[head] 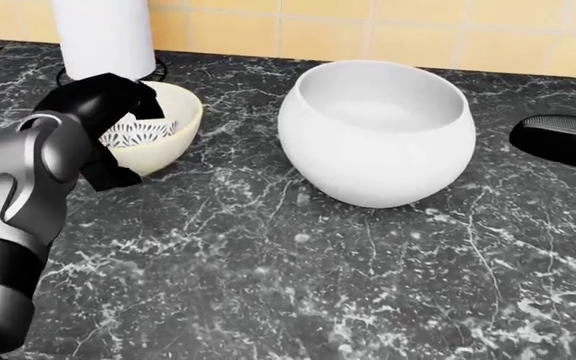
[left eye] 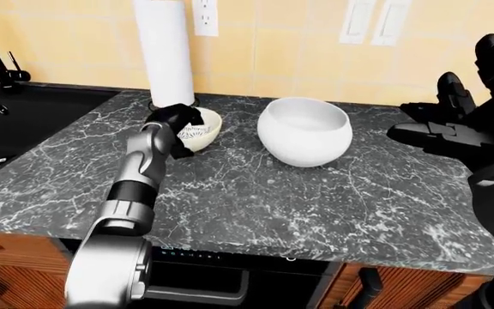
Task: Stack the bowls from largest to smallest.
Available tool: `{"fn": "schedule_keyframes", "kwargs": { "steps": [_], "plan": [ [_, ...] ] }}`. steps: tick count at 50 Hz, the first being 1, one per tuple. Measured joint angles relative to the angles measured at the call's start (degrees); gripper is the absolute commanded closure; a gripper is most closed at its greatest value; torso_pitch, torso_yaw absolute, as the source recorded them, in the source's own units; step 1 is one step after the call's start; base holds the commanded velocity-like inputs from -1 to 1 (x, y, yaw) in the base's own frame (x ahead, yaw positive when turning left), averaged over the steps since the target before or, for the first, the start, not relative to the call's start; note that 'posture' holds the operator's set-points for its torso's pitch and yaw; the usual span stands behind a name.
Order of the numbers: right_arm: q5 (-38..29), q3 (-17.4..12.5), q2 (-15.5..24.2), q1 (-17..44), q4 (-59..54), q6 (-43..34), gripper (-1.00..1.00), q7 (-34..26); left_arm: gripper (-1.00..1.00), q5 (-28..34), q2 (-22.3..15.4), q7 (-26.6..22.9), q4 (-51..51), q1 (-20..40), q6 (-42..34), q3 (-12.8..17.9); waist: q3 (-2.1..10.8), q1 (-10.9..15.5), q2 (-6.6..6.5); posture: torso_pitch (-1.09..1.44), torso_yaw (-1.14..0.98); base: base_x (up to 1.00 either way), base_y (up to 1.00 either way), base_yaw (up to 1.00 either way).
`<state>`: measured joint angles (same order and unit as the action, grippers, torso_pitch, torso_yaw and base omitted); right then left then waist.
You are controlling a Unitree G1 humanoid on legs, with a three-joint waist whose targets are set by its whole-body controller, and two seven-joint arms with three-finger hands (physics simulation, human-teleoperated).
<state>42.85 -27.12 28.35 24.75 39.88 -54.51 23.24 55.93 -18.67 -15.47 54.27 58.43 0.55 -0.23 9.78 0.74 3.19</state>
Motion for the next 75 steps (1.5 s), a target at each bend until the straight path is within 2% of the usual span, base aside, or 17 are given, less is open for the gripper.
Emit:
{"fn": "schedule_keyframes", "kwargs": {
  "steps": [5, 8, 14, 20, 33, 40, 50, 61, 75],
  "plan": [
    [1.5, -0.8, 1.0, 1.4, 0.3, -1.6, -1.00, 1.2, 0.44, -0.5, 0.3, -3.9, -5.8, -1.2, -1.2, 0.7, -0.32, 0.1, -0.03, -0.23, 0.00, 0.00, 0.00, 0.00],
    [3.1, -1.3, 1.9, 1.9, 0.9, -2.1, -1.00, 2.1, 0.55, -1.2, 0.2, -6.5, -8.8, -1.0, -1.8, 1.1, -0.46, 0.2, 0.14, -0.23, 0.00, 0.00, 0.00, 0.00],
    [5.8, -1.8, 3.3, 1.9, 1.3, -2.4, -1.00, 3.7, 0.70, -1.9, 0.2, -9.7, -13.4, -0.8, -2.8, 1.4, -0.66, 0.4, 0.29, -0.23, 0.00, 0.00, 0.00, 0.00],
    [8.5, -2.5, 4.9, 2.1, 1.3, -2.8, -1.00, 5.3, 0.99, -2.6, 0.4, -13.1, -17.0, -0.3, -3.1, 1.3, -1.37, 0.5, 0.52, -0.23, 0.00, 0.00, 0.00, 0.00],
    [13.6, -3.5, 7.7, 1.4, 1.4, -1.8, -1.00, 8.3, 1.00, -2.8, 1.3, -15.5, -22.6, 1.6, -4.4, 1.5, -2.15, 0.6, 0.73, -0.23, 0.00, 0.00, 0.00, 0.00],
    [15.9, -4.0, 9.3, 1.1, 1.3, -0.9, -1.00, 9.6, 1.00, -3.1, 2.3, -17.1, -25.1, 4.7, -6.0, 1.2, -2.64, 0.7, 1.09, -0.23, 0.00, 0.00, 0.00, 0.00],
    [17.2, -4.6, 10.2, 0.3, 1.0, 0.2, -1.00, 9.9, 1.00, -3.4, 5.7, -15.8, -23.9, 10.6, -7.6, -0.1, -3.09, 0.9, 1.42, -0.23, 0.00, 0.00, 0.00, 0.00],
    [18.0, -4.9, 10.1, -1.0, 1.5, 1.0, -1.00, 10.1, 1.00, -2.8, 12.6, -14.2, -24.0, 15.4, -11.1, -2.7, -3.74, 0.9, 1.90, -0.23, 0.00, 0.00, 0.00, 0.00],
    [16.7, -4.6, 9.1, -1.9, 1.5, 1.3, -1.00, 9.1, 1.00, -0.4, 19.1, -7.6, -16.5, 20.5, -11.8, -4.8, -3.85, 0.9, 2.18, -0.23, 0.00, 0.00, 0.00, 0.00]
  ]
}}
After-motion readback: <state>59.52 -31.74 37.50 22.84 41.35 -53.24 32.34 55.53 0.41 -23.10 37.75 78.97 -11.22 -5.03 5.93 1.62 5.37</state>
